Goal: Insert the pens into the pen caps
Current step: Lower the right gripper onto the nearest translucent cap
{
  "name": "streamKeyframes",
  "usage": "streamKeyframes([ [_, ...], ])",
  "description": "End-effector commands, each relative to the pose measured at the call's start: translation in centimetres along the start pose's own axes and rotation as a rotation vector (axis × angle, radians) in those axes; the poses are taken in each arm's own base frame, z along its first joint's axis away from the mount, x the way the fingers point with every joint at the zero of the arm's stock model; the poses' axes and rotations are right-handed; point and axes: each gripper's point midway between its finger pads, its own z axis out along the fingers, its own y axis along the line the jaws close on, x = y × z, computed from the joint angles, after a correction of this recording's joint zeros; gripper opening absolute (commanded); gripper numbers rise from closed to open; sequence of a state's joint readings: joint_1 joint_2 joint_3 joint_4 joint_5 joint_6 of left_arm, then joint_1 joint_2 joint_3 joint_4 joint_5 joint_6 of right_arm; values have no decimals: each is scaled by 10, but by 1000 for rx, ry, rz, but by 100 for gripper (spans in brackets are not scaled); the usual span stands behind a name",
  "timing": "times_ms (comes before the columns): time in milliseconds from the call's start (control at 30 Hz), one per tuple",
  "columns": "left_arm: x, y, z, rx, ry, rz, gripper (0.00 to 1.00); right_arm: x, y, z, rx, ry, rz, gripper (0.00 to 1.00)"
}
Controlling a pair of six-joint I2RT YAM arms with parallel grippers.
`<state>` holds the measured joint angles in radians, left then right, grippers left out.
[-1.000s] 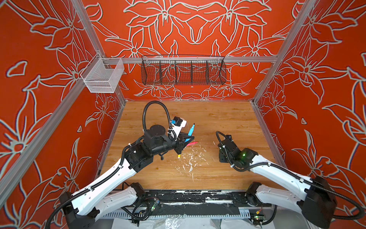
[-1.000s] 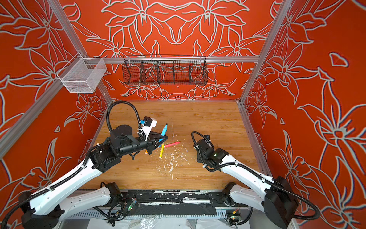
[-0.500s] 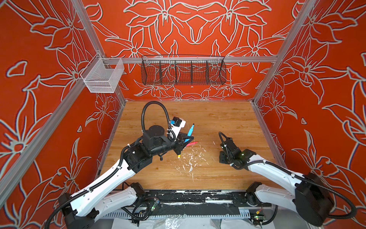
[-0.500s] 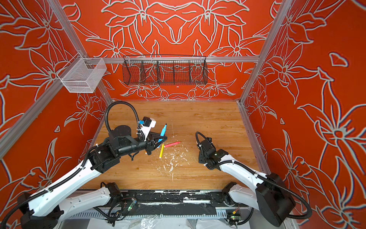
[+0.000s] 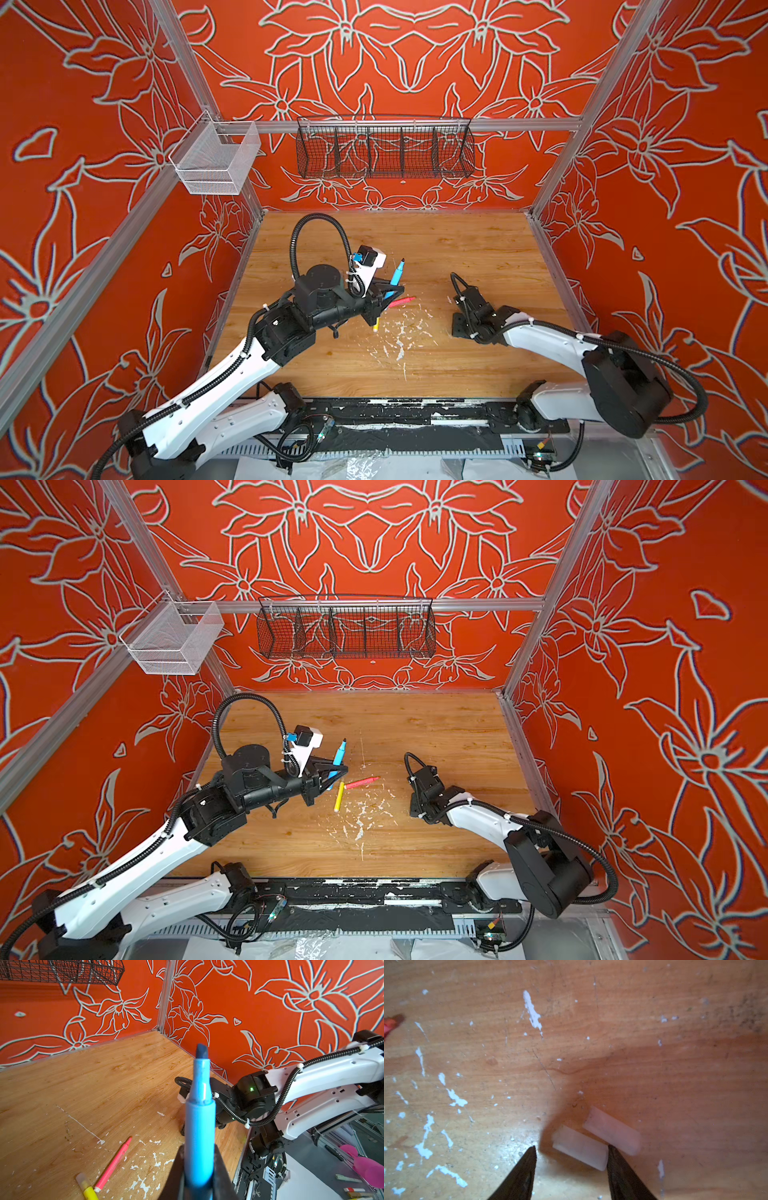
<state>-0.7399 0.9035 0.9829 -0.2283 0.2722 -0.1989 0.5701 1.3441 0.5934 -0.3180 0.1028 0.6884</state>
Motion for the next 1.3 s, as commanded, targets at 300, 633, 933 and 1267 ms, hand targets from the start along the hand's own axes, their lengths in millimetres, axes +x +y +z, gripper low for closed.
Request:
streamKeyframes([
  [300, -1, -1, -4, -3, -21, 26, 0, 2, 28, 17, -82, 85, -54, 54],
  [633, -2, 0, -5, -6, -24, 30, 0, 7, 54, 27, -69, 123, -149, 51],
  [933, -3, -2, -9, -2, -32, 31, 0, 1, 27, 24, 118, 78, -143, 54],
  [1267, -3, -4, -12, 3, -41, 33, 0, 7, 17, 11, 113, 70, -145, 53],
])
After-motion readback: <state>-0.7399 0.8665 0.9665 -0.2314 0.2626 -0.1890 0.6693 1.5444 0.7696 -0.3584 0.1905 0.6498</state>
